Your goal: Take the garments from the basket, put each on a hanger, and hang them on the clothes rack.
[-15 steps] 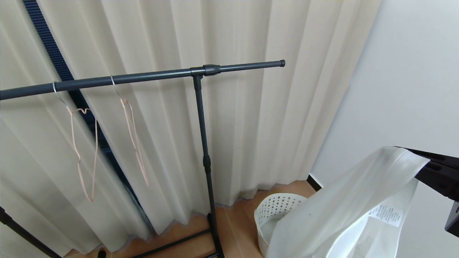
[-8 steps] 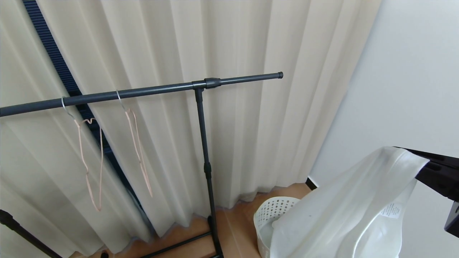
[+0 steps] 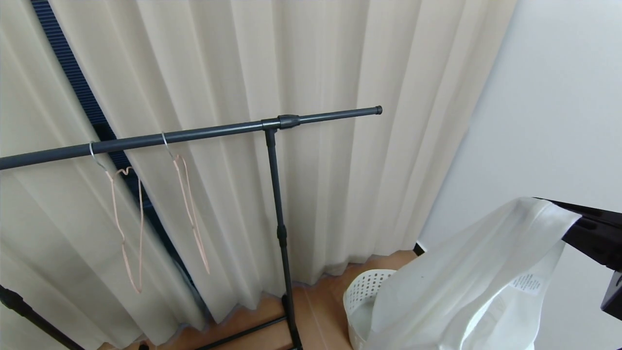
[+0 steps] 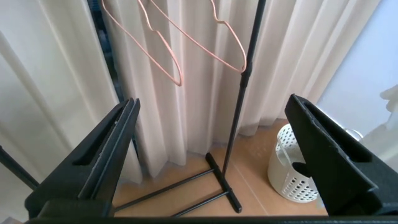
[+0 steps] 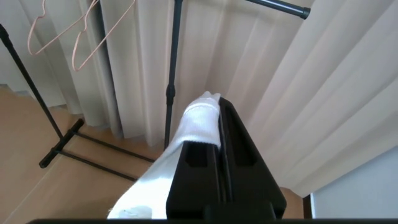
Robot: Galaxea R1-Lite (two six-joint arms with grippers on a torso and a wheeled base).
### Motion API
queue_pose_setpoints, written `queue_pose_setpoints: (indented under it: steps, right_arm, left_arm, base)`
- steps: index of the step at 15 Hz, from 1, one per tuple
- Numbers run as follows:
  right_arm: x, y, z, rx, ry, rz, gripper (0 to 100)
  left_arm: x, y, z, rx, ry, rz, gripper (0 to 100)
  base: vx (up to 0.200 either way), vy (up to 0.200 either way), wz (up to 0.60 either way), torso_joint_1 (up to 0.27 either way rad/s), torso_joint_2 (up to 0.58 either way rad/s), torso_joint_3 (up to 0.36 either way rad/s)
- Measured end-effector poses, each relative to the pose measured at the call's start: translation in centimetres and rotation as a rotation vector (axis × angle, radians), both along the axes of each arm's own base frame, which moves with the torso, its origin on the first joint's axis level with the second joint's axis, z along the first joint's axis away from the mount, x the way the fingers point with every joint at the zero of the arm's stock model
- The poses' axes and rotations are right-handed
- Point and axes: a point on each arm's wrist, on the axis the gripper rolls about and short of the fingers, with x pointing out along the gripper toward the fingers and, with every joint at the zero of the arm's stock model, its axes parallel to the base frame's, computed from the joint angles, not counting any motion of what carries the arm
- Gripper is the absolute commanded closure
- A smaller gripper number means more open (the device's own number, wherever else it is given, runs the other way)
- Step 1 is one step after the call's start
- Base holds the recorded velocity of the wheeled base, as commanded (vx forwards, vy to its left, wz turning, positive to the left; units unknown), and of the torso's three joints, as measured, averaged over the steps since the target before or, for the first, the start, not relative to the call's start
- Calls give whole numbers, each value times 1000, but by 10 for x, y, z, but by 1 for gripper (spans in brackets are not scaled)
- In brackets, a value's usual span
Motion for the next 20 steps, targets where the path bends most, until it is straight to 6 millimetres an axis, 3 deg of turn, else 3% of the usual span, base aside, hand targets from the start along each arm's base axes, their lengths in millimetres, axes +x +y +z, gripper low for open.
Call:
queue_pose_setpoints:
  steps: [5,9,12,20]
  right_arm:
    - [2,-2,-1,-2,3,-22,100]
    - [2,-2,-1,-4,6,-22,100]
    - [2,-2,-1,-4,6,-21,100]
    - [2,-2,-3,-6,9,-21,100]
  left_arm:
    - [0,0,0,0,0,1,0]
    - [0,0,0,0,0,0,0]
    - [0,0,0,-1,1,-1,0]
    - [0,0,0,0,0,-1,0]
  base:
    - [0,0,600,8,2,0]
    - [0,0,0,0,0,0]
    - [-200,0,0,4,4,-1]
    - [-25,200,0,0,1,2]
